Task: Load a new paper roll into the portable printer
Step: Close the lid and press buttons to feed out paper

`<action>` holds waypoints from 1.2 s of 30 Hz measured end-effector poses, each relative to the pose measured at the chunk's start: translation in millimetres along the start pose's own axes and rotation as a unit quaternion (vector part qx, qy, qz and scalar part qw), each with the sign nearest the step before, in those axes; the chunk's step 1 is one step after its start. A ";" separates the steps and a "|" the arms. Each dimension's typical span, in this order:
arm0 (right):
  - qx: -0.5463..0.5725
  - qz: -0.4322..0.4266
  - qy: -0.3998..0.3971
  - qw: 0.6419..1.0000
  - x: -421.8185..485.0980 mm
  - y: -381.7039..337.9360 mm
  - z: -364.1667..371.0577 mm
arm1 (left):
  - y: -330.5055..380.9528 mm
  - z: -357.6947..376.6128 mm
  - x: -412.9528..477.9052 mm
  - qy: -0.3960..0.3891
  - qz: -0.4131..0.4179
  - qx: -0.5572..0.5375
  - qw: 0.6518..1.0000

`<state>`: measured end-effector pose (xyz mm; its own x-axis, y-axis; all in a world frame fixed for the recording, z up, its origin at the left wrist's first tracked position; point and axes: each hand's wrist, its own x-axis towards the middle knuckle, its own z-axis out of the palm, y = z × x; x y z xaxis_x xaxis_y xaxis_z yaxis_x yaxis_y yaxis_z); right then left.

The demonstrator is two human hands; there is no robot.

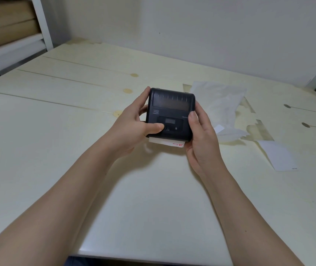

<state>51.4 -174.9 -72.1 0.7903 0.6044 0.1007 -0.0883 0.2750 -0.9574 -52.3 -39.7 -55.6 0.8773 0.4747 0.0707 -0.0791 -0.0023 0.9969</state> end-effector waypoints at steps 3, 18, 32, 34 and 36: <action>0.000 0.000 0.002 1.000 -0.5 -0.6 0.2 | -0.2 0.5 -0.1 0.000 0.001 -0.003 1.000; -0.002 0.006 -0.004 1.000 -1.2 0.1 -1.5 | 0.8 -1.3 -1.5 -0.007 -0.001 0.008 1.000; -0.046 -0.014 -0.052 0.997 2.3 1.5 -6.6 | -7.1 -3.4 3.2 -0.005 0.016 -0.075 0.997; -0.048 -0.019 -0.055 0.997 3.1 2.7 -7.5 | -7.3 -3.2 3.0 -0.005 0.022 -0.076 0.997; -0.053 -0.023 -0.061 0.996 3.5 3.5 -8.0 | -6.6 -2.9 2.8 -0.002 0.024 -0.078 0.997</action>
<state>58.7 -177.8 -77.2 0.7117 0.6812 0.1716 0.0166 0.2278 -0.9736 -50.8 -35.8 -62.1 0.8729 0.4732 0.1187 -0.1931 0.1118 0.9748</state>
